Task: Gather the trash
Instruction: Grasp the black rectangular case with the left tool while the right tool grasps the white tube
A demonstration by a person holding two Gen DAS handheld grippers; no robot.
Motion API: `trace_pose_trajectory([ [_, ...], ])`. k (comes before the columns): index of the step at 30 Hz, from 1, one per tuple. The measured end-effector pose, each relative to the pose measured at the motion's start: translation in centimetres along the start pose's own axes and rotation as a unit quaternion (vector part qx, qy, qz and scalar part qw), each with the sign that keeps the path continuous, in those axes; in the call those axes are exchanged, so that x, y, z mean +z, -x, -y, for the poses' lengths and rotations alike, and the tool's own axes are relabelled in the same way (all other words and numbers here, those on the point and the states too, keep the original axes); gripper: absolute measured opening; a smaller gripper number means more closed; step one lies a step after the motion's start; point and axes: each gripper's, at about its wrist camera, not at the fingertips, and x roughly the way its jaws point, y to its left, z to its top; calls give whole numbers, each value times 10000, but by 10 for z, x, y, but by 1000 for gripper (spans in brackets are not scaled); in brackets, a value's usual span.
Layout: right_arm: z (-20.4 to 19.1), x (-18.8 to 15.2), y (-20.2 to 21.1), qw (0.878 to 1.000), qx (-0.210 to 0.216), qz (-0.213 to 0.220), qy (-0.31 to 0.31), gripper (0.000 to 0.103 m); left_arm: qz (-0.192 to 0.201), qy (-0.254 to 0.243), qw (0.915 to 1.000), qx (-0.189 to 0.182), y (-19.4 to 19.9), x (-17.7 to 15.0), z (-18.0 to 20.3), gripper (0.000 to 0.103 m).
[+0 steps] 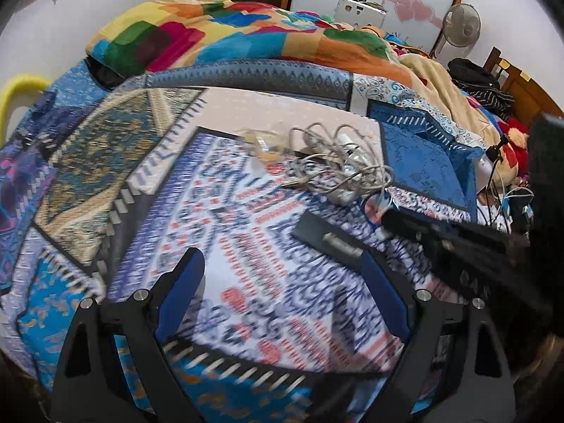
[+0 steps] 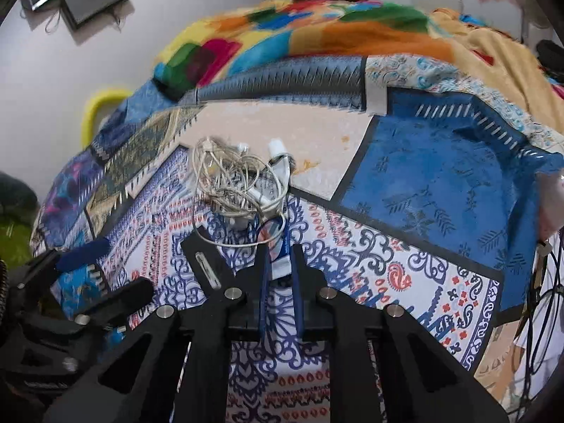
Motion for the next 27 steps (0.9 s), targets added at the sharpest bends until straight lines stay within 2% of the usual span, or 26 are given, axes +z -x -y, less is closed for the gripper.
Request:
trace_pose_trajectory([
  [5,13,-18,22,9994,-238,201,-131,5,-37,26,10000,13,-19,6,22,90],
  [9,19,-35,42,9950,-952,287,74,4,21,-331,9983,487,-30,2,42,90],
  [11,21,-38,49,9944,-1025,249,115,4,110,-289,9982,505,-28,-1,41,90],
  [13,23,-43,55,9948,-993,162,144,4,139,-355,9973,631,-26,-4,39,78],
  [17,21,-51,59,9956,-925,-10,165,4,128,-486,9969,600,-17,-13,32,64],
  [19,23,-50,58,9958,-901,-97,126,6,90,-534,9971,542,-10,-18,24,52],
  [22,26,-46,56,9967,-783,-228,47,20,30,-611,9972,433,-4,-22,15,42],
  [24,29,-43,54,9971,-737,-190,-57,36,-24,-692,9969,362,-4,-20,14,42],
  [27,30,-37,50,9970,-756,-62,-146,36,-39,-735,9968,316,-7,-17,16,42],
])
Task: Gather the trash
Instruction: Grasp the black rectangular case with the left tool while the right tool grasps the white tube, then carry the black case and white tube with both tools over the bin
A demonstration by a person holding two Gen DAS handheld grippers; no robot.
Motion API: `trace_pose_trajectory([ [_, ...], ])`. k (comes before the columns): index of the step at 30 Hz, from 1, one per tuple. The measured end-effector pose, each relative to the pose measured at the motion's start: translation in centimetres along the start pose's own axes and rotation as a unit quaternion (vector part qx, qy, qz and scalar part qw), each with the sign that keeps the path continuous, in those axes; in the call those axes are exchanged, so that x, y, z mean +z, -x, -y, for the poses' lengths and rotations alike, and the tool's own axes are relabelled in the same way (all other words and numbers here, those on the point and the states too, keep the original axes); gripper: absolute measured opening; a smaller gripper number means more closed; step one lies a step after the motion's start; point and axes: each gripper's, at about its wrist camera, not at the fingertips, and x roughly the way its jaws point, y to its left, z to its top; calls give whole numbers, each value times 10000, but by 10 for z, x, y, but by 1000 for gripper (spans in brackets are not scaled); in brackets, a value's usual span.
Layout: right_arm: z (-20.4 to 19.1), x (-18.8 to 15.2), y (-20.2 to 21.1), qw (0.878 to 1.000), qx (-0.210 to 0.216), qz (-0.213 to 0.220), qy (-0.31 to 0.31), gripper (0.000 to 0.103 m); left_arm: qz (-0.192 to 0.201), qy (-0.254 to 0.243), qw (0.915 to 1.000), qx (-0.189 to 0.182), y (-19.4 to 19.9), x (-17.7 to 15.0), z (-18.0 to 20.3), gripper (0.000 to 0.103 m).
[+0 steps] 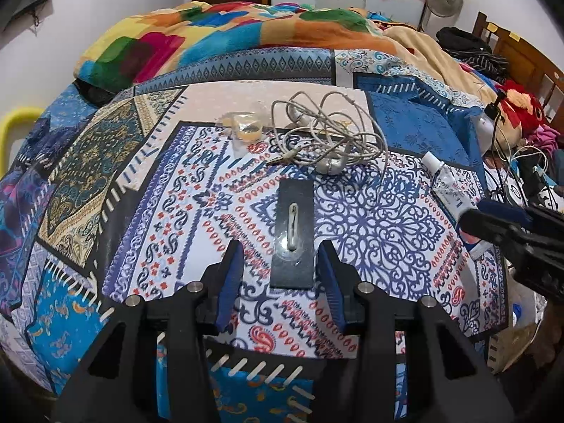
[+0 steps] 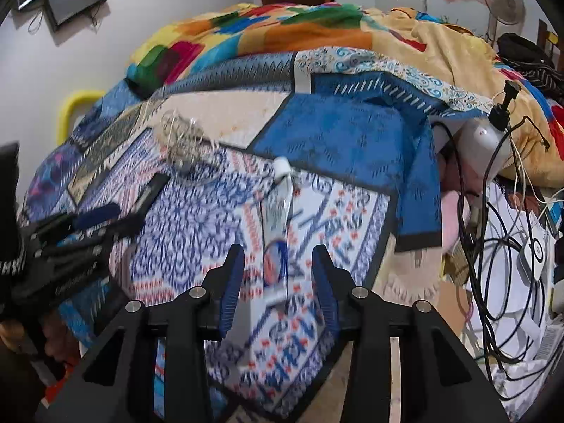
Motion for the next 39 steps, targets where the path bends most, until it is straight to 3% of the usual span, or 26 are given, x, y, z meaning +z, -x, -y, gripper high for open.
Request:
trace_pose_trajectory([
  [5,-14,10,-15,9995,-99,108,279,36,63,-169,9998,-32,-7,9,6,41],
  [6,-16,11,-16,9992,-120,137,365,36,62,-152,9997,-161,-8,10,7,31],
  [10,-29,10,-25,9966,-489,210,631,36,84,-73,9998,-146,-8,11,8,23],
  [11,-31,9,-25,9958,-588,241,655,33,71,44,9996,-267,-8,11,4,23],
  [12,-34,8,-25,9953,-667,272,651,19,33,173,9990,-422,-7,12,0,23],
  [14,-33,9,-24,9966,-573,229,552,6,-18,367,9974,-626,-4,11,-8,23],
  [19,-30,9,-15,9992,-290,131,240,5,92,438,9965,-704,20,4,-15,23],
  [25,-40,12,15,9993,-123,347,56,5,294,371,9967,-664,67,-2,-18,23],
  [39,-114,10,145,9904,242,1285,451,5,1414,375,9887,-339,245,-30,-41,23],
])
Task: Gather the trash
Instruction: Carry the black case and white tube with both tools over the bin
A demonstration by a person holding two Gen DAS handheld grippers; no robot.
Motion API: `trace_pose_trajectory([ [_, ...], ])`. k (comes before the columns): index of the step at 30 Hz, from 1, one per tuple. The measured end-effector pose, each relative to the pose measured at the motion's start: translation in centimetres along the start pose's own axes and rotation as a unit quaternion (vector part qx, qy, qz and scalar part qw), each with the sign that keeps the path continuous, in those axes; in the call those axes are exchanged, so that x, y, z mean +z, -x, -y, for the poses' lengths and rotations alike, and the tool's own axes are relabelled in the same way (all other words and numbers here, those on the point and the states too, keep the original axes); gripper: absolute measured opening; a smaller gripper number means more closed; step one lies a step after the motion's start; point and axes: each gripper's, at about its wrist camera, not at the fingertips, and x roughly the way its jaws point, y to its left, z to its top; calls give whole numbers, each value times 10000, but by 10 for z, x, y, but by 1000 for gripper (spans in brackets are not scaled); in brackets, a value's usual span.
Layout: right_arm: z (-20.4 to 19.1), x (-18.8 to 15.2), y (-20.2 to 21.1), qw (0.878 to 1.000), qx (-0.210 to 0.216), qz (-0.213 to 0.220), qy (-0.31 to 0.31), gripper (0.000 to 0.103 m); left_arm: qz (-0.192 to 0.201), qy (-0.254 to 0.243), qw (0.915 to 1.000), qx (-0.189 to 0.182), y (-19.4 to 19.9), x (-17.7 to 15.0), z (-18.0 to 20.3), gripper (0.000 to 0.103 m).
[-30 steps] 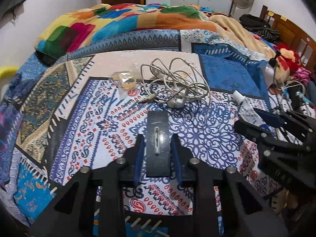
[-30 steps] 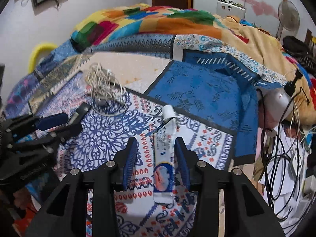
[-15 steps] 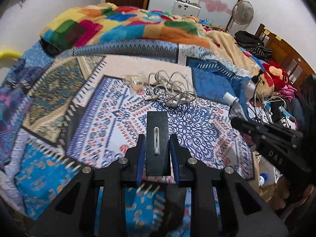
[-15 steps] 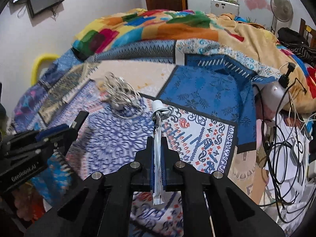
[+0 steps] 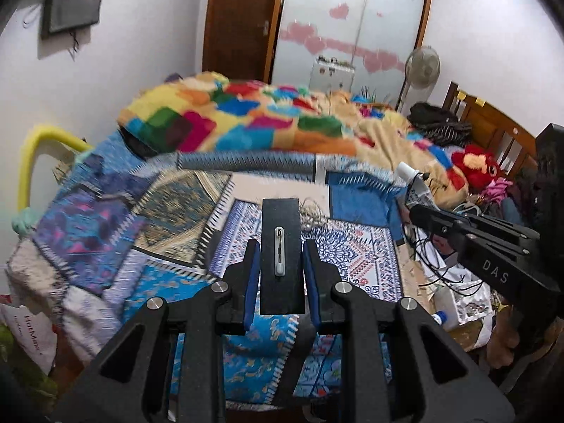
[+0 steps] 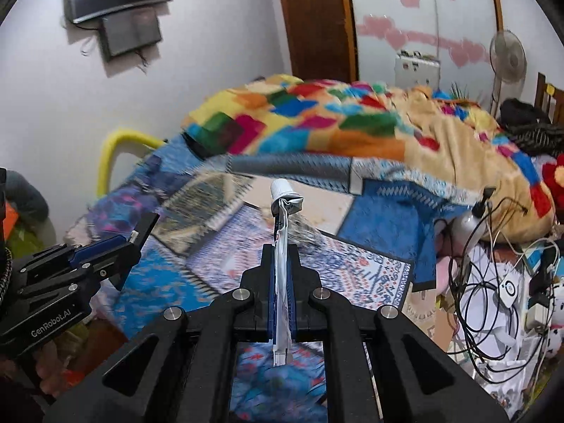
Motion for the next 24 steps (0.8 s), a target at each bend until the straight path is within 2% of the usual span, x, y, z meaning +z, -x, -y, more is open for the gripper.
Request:
trace_pose_trajectory([
  [6,-42,1,45,9992,148,271,245,5,354,29,9992,160,68,-6,-17,23],
  [12,-84,-6,77,9973,468,397,394,5,560,104,9975,417,129,-24,-44,23],
  [18,-133,-20,94,9942,756,431,624,5,617,215,9947,795,178,-51,-80,23],
  [24,-179,-35,101,9898,1055,372,887,5,504,457,9908,1171,212,-83,-122,23],
])
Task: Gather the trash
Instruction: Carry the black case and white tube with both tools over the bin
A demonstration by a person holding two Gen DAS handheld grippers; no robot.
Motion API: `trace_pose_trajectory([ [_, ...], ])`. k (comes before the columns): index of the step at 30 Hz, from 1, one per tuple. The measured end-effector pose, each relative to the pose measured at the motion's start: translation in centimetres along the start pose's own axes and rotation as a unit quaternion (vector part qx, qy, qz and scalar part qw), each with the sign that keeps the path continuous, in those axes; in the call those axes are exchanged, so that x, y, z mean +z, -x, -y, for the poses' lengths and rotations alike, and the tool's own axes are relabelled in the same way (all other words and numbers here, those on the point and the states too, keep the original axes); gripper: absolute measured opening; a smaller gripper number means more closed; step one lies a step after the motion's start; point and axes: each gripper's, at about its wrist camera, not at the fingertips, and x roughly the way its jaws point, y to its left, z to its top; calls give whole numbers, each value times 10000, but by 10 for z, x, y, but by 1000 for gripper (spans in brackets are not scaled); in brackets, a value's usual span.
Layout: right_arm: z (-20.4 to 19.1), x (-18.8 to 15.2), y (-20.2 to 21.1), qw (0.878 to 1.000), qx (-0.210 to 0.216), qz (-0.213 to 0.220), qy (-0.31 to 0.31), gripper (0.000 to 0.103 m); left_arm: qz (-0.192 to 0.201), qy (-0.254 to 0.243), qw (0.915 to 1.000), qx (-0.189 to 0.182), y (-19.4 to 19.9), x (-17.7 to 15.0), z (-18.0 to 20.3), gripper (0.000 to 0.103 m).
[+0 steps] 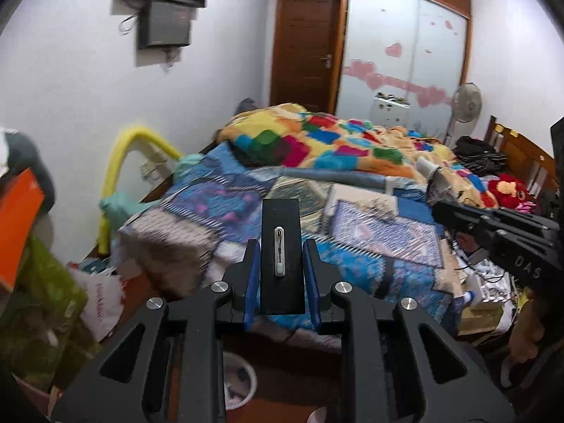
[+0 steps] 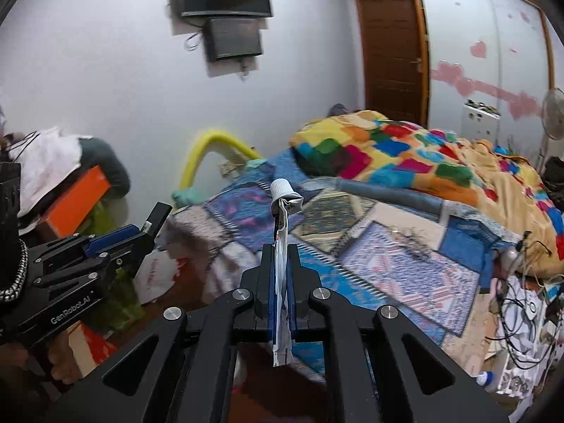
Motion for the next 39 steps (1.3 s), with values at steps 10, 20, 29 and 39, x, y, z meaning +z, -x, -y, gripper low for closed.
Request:
trace_pose_trajectory([
  [10,-68,-19,-26,9978,407,-330,401,5,-394,326,9978,425,16,-50,-73,23],
  [20,-121,-55,-86,9873,783,-1235,627,5,-979,828,9905,497,-11,-113,-124,23],
  [29,-148,-94,-146,9646,1074,-2282,771,6,-1826,1365,9724,503,-57,-172,-153,23],
  [39,-171,-101,-204,9467,1187,-2878,833,27,-2099,1649,9623,523,-79,-183,-170,23],
])
